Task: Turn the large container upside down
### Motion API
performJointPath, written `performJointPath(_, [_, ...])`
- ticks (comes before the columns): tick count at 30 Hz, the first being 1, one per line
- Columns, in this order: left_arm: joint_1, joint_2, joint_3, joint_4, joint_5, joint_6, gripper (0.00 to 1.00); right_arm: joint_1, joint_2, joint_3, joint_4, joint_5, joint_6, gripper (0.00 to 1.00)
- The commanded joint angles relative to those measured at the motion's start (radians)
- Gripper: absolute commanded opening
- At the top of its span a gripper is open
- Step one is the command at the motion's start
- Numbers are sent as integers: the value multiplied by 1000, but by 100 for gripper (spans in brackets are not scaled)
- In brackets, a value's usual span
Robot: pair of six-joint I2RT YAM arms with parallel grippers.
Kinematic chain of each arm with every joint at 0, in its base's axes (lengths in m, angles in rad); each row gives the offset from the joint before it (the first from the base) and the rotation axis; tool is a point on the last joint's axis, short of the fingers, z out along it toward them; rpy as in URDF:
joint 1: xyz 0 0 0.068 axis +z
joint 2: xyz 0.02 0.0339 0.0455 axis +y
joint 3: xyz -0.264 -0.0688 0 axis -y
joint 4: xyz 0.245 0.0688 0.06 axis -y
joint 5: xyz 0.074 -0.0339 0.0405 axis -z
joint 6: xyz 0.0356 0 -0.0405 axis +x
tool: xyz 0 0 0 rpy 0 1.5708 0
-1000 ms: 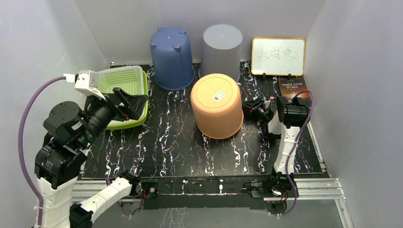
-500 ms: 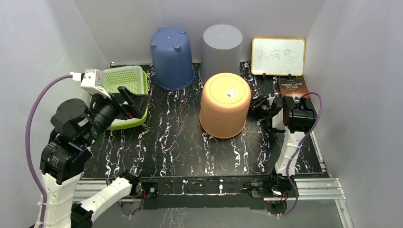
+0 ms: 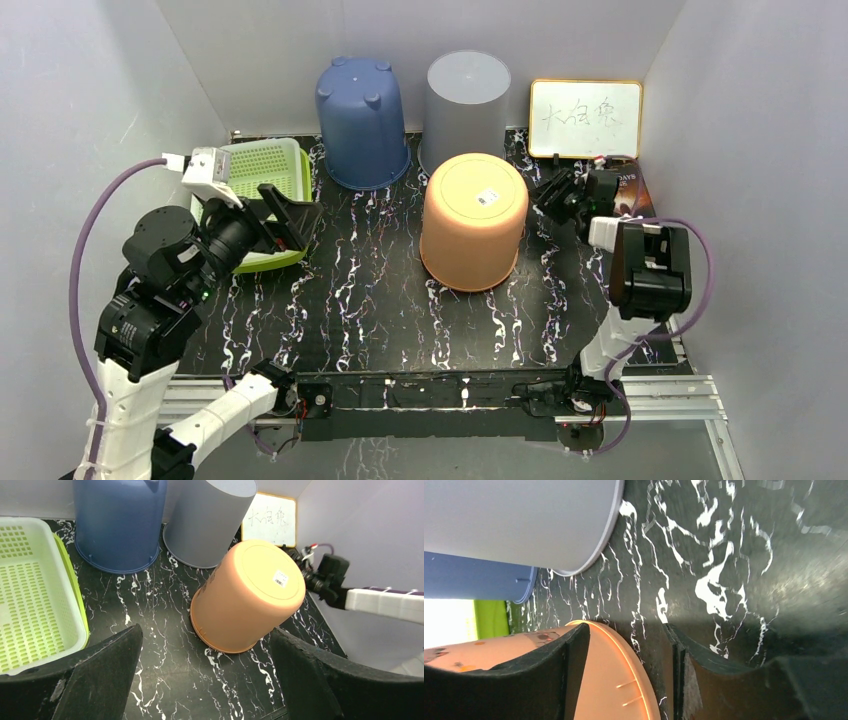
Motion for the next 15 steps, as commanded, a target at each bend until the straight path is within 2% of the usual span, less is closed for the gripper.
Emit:
performJointPath(1, [1, -9, -26, 27, 3, 12, 99, -1, -171, 113, -222, 123, -189, 56])
performJointPath(5, [1, 2, -48, 18, -1, 12, 98, 8, -277, 226, -304, 79, -205, 66])
performJointPath(7, [1, 1, -70, 16, -3, 9, 98, 45, -334, 306, -348, 103, -236, 75])
performJointPath(13, [1, -9, -133, -3, -27, 8, 98, 291, -426, 528, -501, 232, -354, 96])
performJointPath(15, [1, -10, -137, -14, -40, 10, 99, 381, -429, 582, -526, 255, -371, 98])
